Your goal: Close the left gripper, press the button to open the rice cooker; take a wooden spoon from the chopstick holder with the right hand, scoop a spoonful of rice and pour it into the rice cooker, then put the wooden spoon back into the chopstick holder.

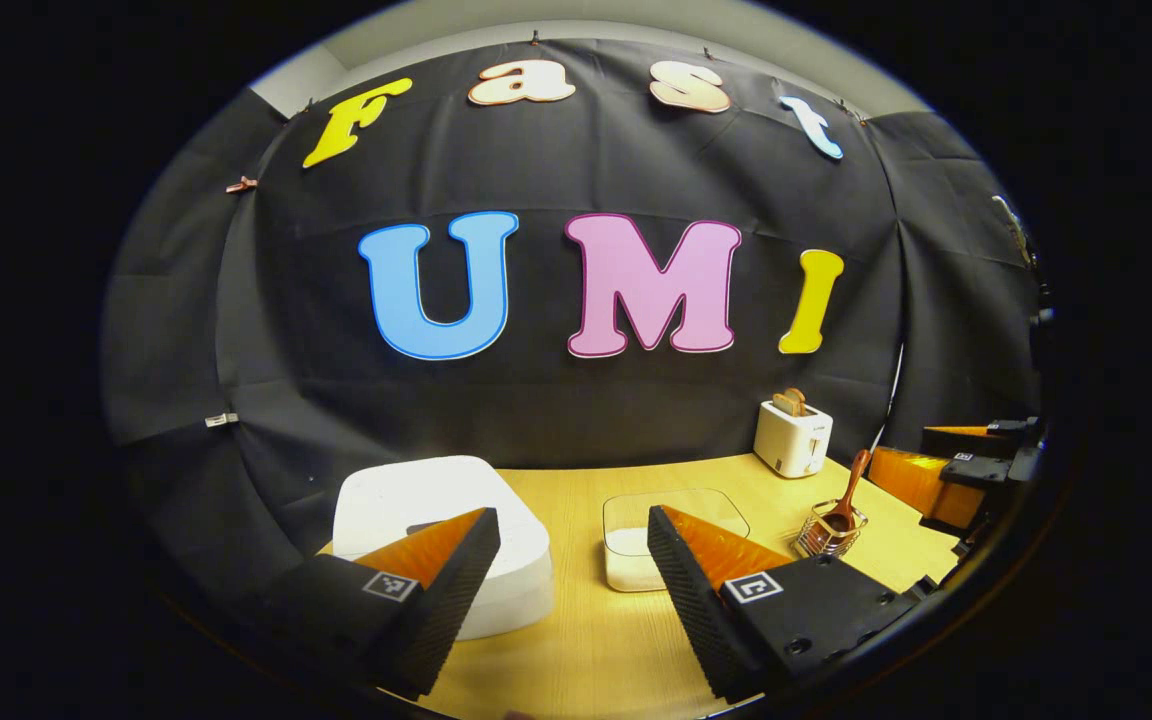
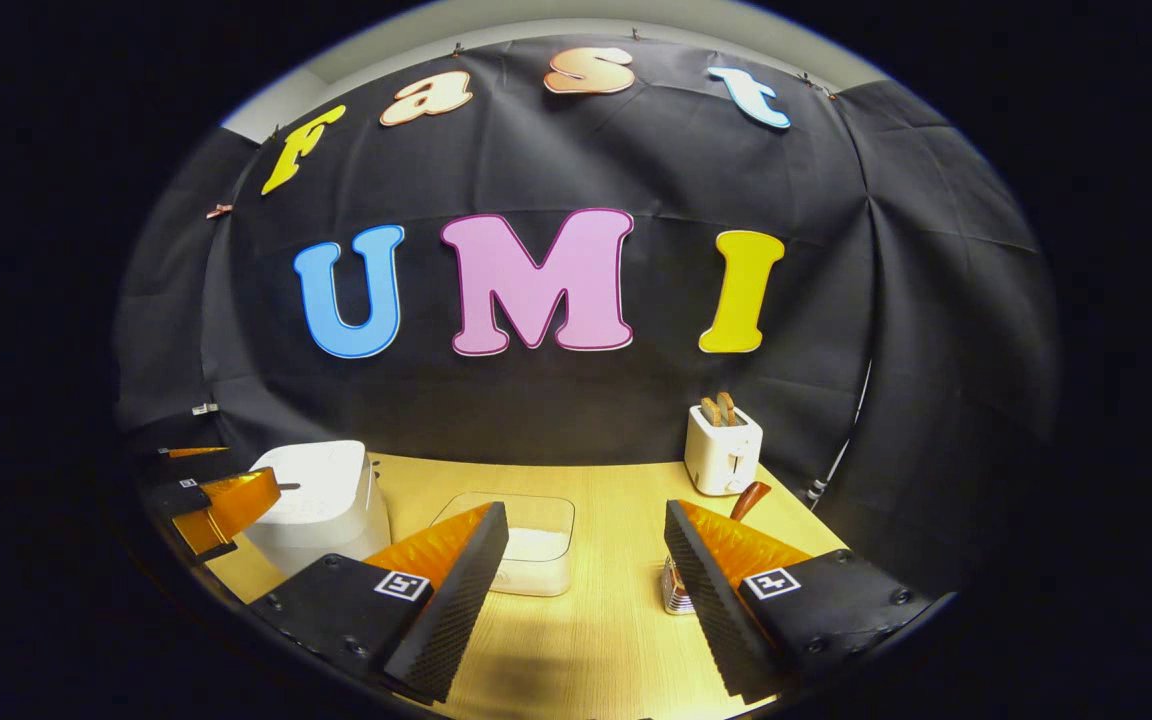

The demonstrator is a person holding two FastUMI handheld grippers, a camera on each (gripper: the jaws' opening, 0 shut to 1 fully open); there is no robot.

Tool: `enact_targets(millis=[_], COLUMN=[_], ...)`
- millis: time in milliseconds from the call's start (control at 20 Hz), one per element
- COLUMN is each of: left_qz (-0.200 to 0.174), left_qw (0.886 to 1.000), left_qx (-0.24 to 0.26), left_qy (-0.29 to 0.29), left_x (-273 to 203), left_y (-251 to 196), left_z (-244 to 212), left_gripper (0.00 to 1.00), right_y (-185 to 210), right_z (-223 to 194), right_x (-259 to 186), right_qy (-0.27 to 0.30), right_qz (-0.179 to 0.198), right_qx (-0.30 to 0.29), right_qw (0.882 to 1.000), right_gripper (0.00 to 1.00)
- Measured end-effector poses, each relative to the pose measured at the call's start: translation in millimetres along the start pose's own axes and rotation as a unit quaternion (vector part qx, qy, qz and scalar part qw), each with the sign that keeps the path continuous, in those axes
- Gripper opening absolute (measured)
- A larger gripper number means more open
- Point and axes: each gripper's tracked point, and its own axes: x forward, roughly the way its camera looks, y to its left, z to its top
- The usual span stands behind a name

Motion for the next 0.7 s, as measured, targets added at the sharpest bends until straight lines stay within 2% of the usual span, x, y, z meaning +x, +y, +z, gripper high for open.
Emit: enact_targets(millis=[450,550,650,700], left_qz=[0.006,0.004,-0.002,-0.005], left_qw=[1.0,1.0,1.0,1.0], left_qx=[-0.014,-0.01,-0.011,-0.012], left_qy=[-0.005,-0.003,-0.003,-0.004], left_x=[8,11,12,14], left_y=[8,7,4,3], left_z=[5,2,3,5], left_gripper=[0.94,0.92,0.85,0.78], right_y=[5,8,10,10], right_z=[3,5,9,11], right_x=[8,13,15,17], right_qy=[-0.003,-0.006,-0.012,-0.015], right_qz=[0.016,0.019,0.02,0.02], right_qx=[-0.003,-0.005,-0.007,-0.009], right_qw=[1.0,1.0,1.0,1.0], right_gripper=[0.98,0.98,0.98,0.98])
